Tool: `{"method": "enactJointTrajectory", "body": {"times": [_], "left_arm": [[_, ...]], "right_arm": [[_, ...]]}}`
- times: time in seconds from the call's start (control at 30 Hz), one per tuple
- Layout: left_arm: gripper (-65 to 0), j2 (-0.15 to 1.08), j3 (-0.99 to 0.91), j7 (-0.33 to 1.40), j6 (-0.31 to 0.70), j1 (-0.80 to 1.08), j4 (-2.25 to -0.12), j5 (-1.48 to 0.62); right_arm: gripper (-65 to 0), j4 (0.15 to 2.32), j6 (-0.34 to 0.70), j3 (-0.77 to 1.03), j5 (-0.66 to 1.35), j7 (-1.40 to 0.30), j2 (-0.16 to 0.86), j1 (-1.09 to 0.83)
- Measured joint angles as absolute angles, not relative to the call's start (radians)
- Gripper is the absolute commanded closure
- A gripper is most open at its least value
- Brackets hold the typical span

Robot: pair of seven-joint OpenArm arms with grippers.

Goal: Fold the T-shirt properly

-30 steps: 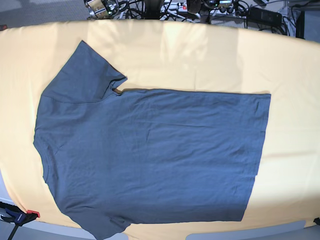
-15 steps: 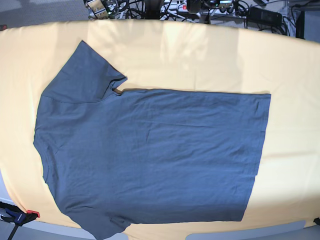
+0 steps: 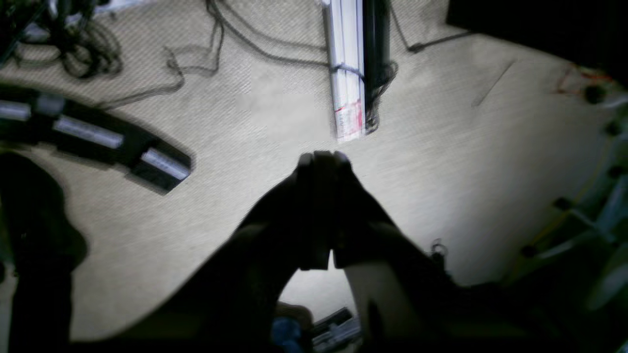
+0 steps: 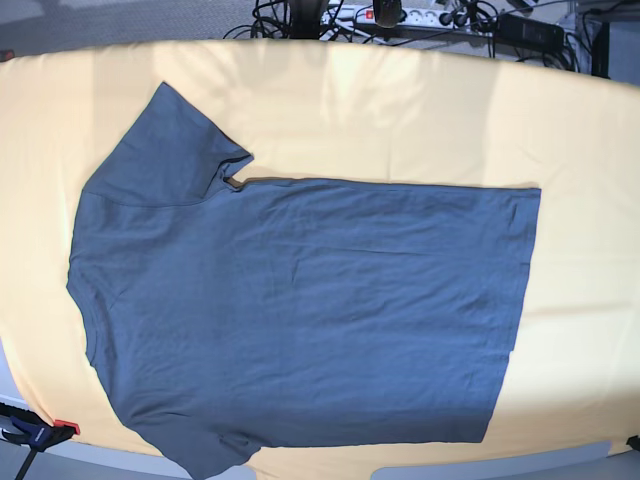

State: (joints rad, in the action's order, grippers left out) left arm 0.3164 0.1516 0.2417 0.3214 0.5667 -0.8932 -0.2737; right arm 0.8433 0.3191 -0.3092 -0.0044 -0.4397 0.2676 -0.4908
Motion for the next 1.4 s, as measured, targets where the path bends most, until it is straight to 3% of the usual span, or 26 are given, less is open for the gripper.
{"method": "enactJointTrajectory", "body": {"times": [0.13, 0.3, 0.47, 0.7, 0.93, 1.13, 1.27, 1.4], "left_arm": [[0.0, 0.375, 0.157, 0.326, 0.331, 0.686, -1.112, -0.278], [0.0, 0.502, 0.095, 0.411, 0.280, 0.845, -1.388, -0.287], [0.0, 0.543, -0.073, 0.503, 0.282, 0.975, -1.654, -0.326], [0.0, 0.561, -0.327, 0.543, 0.344, 1.184, -1.970, -0.387], [0.0, 0.559, -0.522, 0.544, 0.345, 1.295, -2.201, -0.405], [0.0, 0.562, -0.625, 0.543, 0.361, 1.257, -2.307, -0.411], [0.0, 0.598, -0.674, 0.551, 0.410, 1.206, -2.310, -0.400], [0.0, 0.663, -0.681, 0.519, 0.455, 1.135, -2.307, -0.305]], "right_arm": [[0.0, 1.118, 0.312, -0.306, -0.002, -0.551, 0.347, -0.651], [0.0, 1.491, 0.147, -0.314, 0.006, -0.656, 0.458, -0.857], [0.0, 1.814, 0.010, -0.296, -0.027, -0.732, 0.599, -1.028], [0.0, 2.135, -0.018, -0.140, -0.144, -0.744, 0.587, -1.273], [0.0, 2.353, -0.052, 0.074, -0.157, -0.749, 0.595, -1.291], [0.0, 2.342, -0.015, 0.245, -0.147, -0.680, 0.593, -1.296], [0.0, 2.343, 0.101, 0.339, -0.137, -0.608, 0.593, -1.293], [0.0, 2.342, 0.230, 0.396, 0.028, -0.530, 0.590, -1.149]]}}
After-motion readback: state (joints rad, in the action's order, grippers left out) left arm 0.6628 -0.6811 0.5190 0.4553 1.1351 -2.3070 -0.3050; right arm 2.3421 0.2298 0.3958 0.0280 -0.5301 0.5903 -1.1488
